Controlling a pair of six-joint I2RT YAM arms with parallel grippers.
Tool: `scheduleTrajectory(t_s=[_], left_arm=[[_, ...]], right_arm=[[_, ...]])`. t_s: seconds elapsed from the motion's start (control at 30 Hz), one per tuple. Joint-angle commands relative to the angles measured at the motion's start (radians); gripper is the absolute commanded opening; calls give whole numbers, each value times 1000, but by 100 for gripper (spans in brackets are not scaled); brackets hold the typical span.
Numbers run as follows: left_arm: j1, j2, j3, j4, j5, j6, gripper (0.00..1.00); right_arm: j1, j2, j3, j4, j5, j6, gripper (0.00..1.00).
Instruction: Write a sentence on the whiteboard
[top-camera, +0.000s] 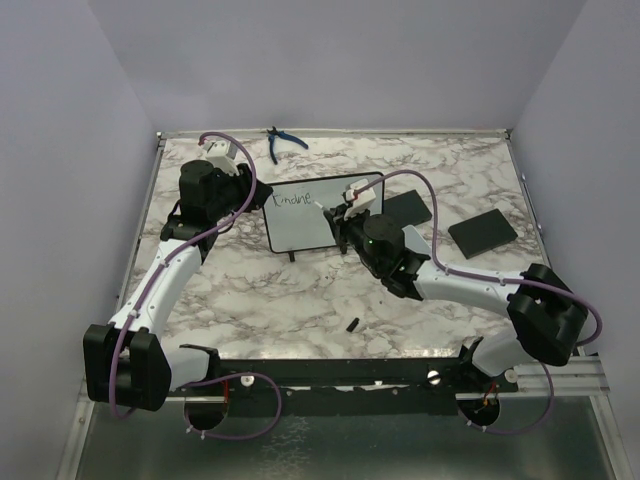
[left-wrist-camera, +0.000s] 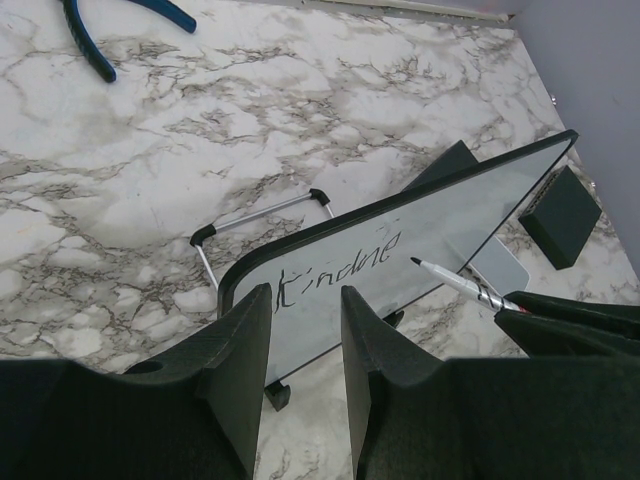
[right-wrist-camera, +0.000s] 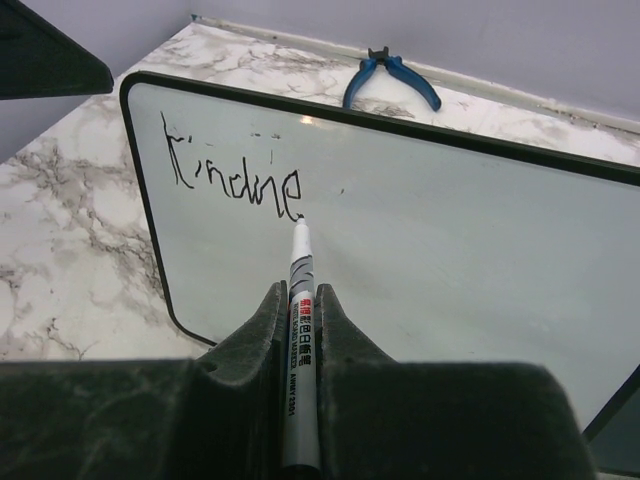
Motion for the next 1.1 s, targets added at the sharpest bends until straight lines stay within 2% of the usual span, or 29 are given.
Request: scheduleTrajectory(t_s=[0.0, 0.33, 1.07], left_arm=[[-3, -23, -7, 8, 9, 13, 35], [-3, -21, -9, 8, 11, 13, 35], [-3, -20, -7, 8, 13, 15, 35]], right_arm=[[-2, -32, -10, 22, 31, -10, 0], [-3, -6, 16, 37, 83, -16, 0], [-3, 61, 78, 42, 84, -35, 0]])
